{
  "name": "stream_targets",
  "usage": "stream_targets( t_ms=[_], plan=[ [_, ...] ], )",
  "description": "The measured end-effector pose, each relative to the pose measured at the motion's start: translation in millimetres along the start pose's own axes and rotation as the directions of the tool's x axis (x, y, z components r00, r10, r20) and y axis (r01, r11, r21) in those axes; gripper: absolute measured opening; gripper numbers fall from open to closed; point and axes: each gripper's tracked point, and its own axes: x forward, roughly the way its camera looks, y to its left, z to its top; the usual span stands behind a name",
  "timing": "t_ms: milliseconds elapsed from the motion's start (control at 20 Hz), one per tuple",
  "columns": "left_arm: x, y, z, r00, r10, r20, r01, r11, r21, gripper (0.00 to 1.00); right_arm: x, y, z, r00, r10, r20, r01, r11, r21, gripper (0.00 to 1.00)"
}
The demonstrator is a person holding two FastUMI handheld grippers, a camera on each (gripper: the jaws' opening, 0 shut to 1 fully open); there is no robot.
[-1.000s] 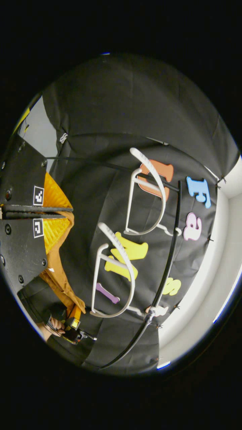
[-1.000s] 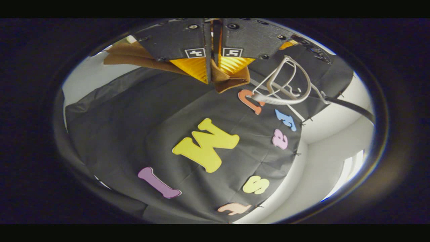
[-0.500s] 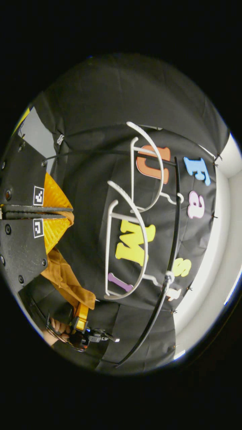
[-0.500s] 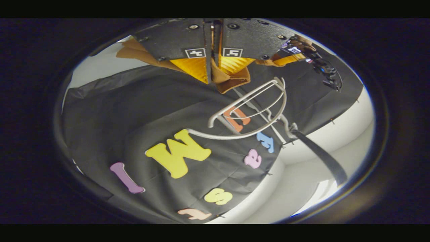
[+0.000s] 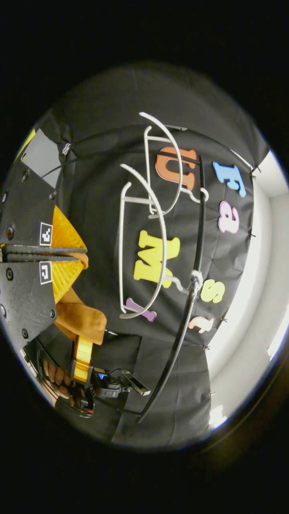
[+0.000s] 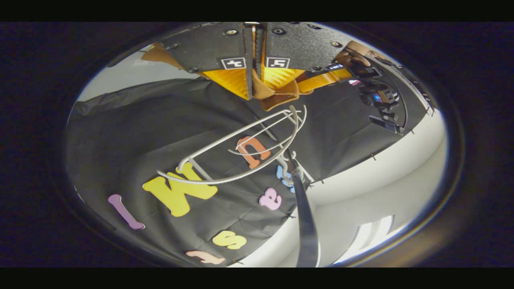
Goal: Grasp the clothes on the hanger with both hands and then place them into the laundry hamper below.
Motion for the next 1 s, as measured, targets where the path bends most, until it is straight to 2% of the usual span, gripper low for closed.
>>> stream_targets(
  t_ms=[300, 550, 700, 1000],
  plan=[
    [-0.9, -8.0, -25.0, 0.998, 0.013, -0.063, -0.009, 0.998, 0.055, 0.0, 6.5, 13.4, -29.9, 0.998, -0.057, -0.033, 0.055, 0.996, -0.067, 0.04],
    [1.0, -1.7, -57.7, 0.989, 0.037, -0.145, -0.029, 0.998, 0.056, 0.0, 10.1, -1.2, -60.0, 0.989, -0.136, -0.06, 0.13, 0.988, -0.087, 0.05],
    [8.3, 9.4, -83.8, 0.972, 0.087, -0.218, -0.07, 0.994, 0.088, 0.0, 18.0, -25.8, -82.6, 0.971, -0.211, -0.112, 0.207, 0.977, -0.044, 0.06],
    [14.5, 24.7, -135.5, 0.938, 0.113, -0.326, -0.093, 0.993, 0.077, 0.0, 26.2, -65.3, -120.7, 0.929, -0.317, -0.191, 0.314, 0.948, -0.051, 0.07]
  ],
)
